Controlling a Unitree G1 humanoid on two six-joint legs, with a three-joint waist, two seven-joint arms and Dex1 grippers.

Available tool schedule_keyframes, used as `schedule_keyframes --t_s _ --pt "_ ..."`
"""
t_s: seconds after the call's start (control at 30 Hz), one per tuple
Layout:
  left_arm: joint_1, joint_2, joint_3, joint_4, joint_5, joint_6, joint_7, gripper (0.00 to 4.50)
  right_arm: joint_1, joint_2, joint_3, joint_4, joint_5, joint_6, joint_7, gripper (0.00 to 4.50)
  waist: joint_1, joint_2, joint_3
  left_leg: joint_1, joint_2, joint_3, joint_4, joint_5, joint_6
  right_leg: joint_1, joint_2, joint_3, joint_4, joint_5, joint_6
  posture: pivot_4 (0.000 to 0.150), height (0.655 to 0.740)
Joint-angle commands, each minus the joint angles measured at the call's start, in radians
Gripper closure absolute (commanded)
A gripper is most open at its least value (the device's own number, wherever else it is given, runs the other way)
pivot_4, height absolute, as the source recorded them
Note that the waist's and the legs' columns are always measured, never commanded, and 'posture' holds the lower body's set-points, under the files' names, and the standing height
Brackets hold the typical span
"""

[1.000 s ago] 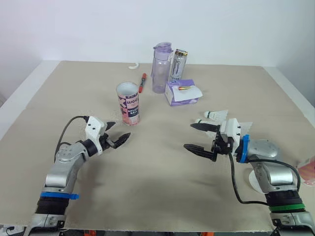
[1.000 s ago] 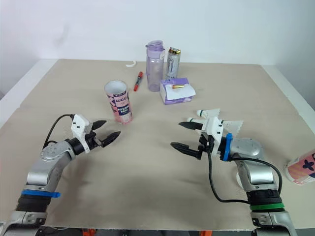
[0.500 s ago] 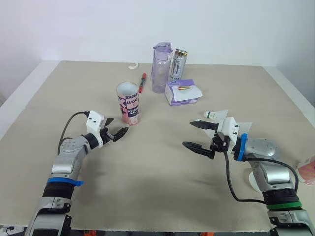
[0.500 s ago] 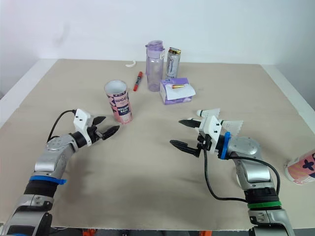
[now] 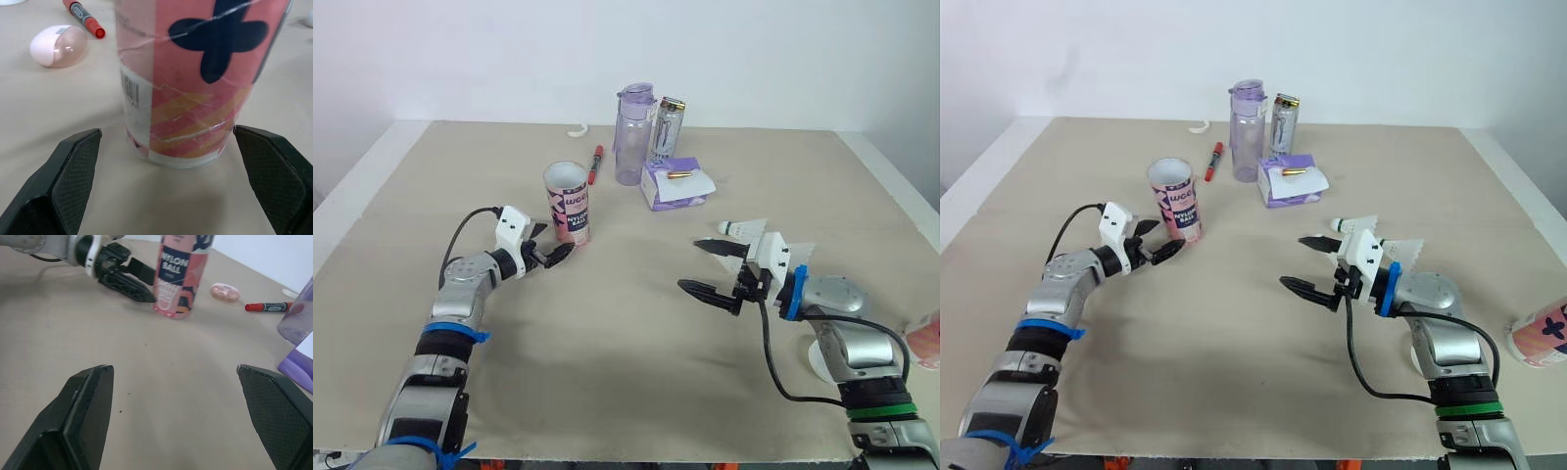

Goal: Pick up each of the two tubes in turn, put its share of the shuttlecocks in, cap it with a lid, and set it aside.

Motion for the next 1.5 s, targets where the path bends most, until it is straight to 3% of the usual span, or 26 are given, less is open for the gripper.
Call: schedule_keyframes --t_s 0.03,0.53,1.07,1.5 --pt "-0.098 -0.011 -0.012 0.130 0.035 -0.091 -0.045 0.00 0.013 -0.016 -0.035 -0.064 0.012 0.009 -0.022 0.17 0.000 0.000 0.000 0.000 0.000 0.000 0.000 0.000 0.000 0.000 0.000 0.000 0.000 0.000 0.000 0.150 0.7400" --pt "-0.271 -0.068 -0.015 0.425 0.109 -0.251 -0.052 0.00 0.104 -0.032 -0.066 -0.188 0.022 0.057 -0.075 0.17 0.000 0.000 0.000 -0.001 0.000 0.000 0.001 0.000 0.000 0.000 0.000 0.000 0.000 0.000 0.001 0.150 0.7400" --pt "-0.283 -0.102 0.015 0.494 0.107 -0.341 -0.083 0.00 0.193 -0.030 -0.121 -0.328 0.147 0.182 -0.114 0.17 0.000 -0.001 0.000 -0.002 -0.001 -0.001 0.001 0.000 0.000 0.000 0.000 -0.001 0.000 0.000 0.001 0.150 0.7400" --pt "-0.281 -0.136 0.057 0.514 0.102 -0.360 -0.066 0.00 0.243 -0.051 -0.131 -0.378 0.138 0.196 -0.127 0.17 0.000 -0.001 0.000 -0.003 -0.001 -0.001 0.003 0.000 0.000 0.000 0.000 -0.001 0.000 0.001 0.002 0.150 0.7400"
